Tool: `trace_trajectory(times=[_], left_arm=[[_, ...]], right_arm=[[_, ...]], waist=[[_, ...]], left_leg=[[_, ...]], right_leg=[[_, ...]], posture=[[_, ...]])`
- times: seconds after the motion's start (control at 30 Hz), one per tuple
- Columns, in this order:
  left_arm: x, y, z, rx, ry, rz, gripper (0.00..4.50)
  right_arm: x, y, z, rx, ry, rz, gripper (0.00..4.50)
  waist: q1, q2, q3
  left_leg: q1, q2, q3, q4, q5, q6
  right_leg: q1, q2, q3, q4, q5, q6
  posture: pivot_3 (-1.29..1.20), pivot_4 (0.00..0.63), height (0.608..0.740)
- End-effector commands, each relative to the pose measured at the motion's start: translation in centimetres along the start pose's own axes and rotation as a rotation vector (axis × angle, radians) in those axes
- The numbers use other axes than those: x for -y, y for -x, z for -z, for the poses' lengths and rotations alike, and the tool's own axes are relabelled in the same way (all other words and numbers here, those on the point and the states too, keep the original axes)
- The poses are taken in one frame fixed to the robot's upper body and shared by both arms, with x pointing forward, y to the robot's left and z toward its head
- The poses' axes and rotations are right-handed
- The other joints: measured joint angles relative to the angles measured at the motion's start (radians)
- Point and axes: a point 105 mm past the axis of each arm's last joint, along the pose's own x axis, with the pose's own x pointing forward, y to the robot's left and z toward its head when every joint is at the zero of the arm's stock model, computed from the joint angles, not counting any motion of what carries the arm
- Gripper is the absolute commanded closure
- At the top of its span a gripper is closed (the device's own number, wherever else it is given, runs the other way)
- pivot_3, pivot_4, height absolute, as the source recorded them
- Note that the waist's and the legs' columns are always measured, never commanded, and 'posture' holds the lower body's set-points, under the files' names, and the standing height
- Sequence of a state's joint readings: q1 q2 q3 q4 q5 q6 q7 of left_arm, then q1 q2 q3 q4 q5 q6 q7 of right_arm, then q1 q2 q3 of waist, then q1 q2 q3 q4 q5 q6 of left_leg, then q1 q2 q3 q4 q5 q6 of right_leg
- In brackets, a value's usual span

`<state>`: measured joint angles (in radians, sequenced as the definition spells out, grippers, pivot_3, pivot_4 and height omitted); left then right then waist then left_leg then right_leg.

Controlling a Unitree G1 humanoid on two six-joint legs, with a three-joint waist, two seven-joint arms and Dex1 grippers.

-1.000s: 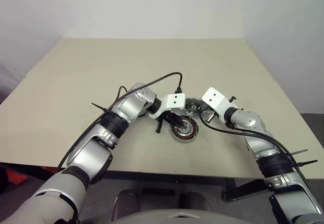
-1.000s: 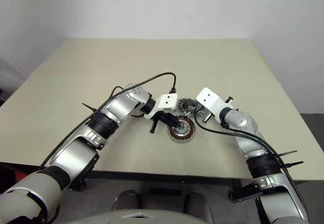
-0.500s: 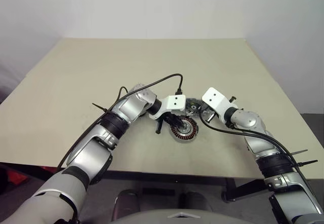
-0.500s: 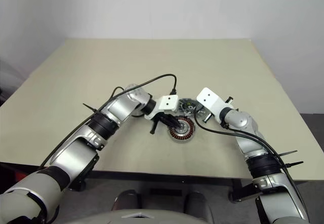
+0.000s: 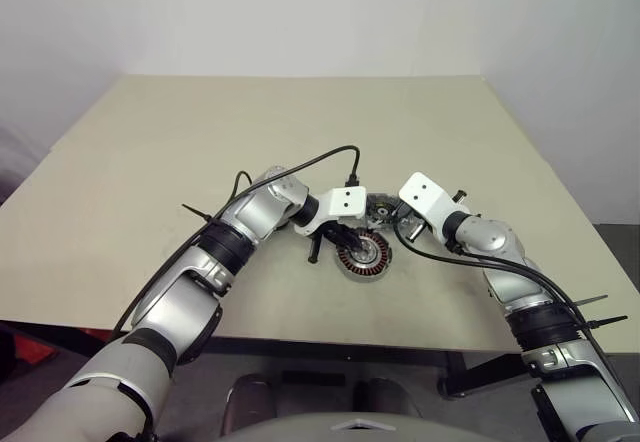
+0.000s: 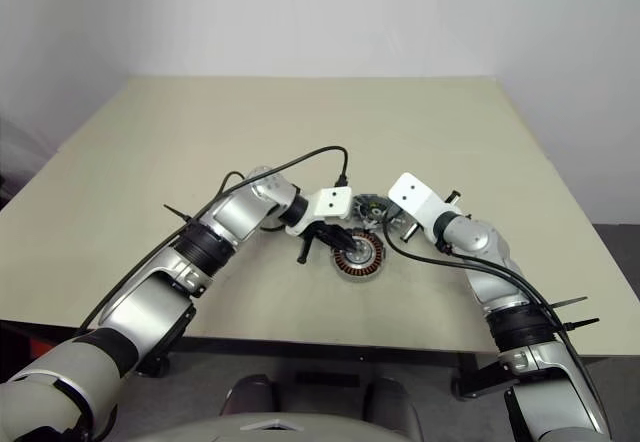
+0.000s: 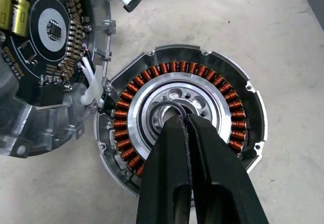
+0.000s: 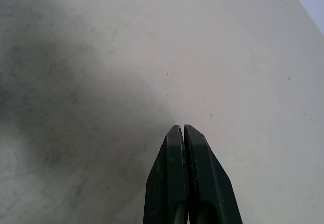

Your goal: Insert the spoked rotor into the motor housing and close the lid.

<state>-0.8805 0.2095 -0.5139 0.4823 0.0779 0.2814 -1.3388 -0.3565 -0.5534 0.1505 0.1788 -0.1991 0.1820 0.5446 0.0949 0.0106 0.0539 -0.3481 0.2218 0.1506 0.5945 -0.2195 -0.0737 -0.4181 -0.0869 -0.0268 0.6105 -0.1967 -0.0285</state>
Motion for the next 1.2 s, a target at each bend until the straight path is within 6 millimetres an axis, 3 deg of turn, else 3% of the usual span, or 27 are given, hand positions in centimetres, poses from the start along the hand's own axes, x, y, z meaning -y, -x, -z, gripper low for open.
trace_trajectory(times=[0.03,0.1,0.3,0.53,0.83,1.07,1.2], left_arm=[[0.1,0.2,-0.6,0.017,-0.018,0.008,4.50],[0.2,0.2,-0.8,0.024,-0.020,0.016,4.26],[-0.4,0.1,-1.2,0.041,0.000,-0.026,2.54],[-0.8,0.7,-1.8,0.069,0.015,-0.050,2.54],[-1.0,3.1,-3.2,0.175,0.077,-0.105,2.54],[-0.9,4.3,-2.8,0.230,0.157,-0.156,2.54],[-1.1,4.5,-3.1,0.259,0.177,-0.194,2.54]], right_arm=[[0.9,0.1,-1.5,0.050,0.028,0.030,4.50],[0.9,0.1,-1.5,0.050,0.027,0.031,4.50],[0.9,0.1,-1.5,0.050,0.026,0.032,4.50],[0.9,0.1,-1.5,0.052,0.027,0.027,4.50],[0.2,0.8,-1.8,0.062,0.031,0.000,4.50],[0.0,1.6,-1.4,0.033,0.035,-0.012,4.50],[0.9,2.7,-0.2,-0.020,0.037,0.015,4.50]], waist=[[0.000,0.000,0.000],[0.000,0.000,0.000],[0.000,0.000,0.000],[0.000,0.000,0.000],[0.000,0.000,0.000],[0.000,0.000,0.000],[0.002,0.000,0.000]], left_leg=[[0.000,0.000,0.000,0.000,0.000,0.000],[0.000,0.000,0.000,0.000,0.000,0.000],[0.000,0.000,0.000,0.000,0.000,0.000],[0.000,0.000,0.000,0.000,0.000,0.000],[0.000,0.000,0.000,0.000,0.000,0.000],[0.000,0.000,0.000,0.000,0.000,0.000],[0.000,0.000,0.000,0.000,0.000,0.000]], right_leg=[[0.000,0.000,0.000,0.000,0.000,0.000],[0.000,0.000,0.000,0.000,0.000,0.000],[0.000,0.000,0.000,0.000,0.000,0.000],[0.000,0.000,0.000,0.000,0.000,0.000],[0.000,0.000,0.000,0.000,0.000,0.000],[0.000,0.000,0.000,0.000,0.000,0.000],[0.000,0.000,0.000,0.000,0.000,0.000]], posture=[[0.00,0.000,0.740],[0.00,0.000,0.740],[0.00,0.000,0.740],[0.00,0.000,0.740],[0.00,0.000,0.740],[0.00,0.000,0.740],[0.00,0.000,0.740]])
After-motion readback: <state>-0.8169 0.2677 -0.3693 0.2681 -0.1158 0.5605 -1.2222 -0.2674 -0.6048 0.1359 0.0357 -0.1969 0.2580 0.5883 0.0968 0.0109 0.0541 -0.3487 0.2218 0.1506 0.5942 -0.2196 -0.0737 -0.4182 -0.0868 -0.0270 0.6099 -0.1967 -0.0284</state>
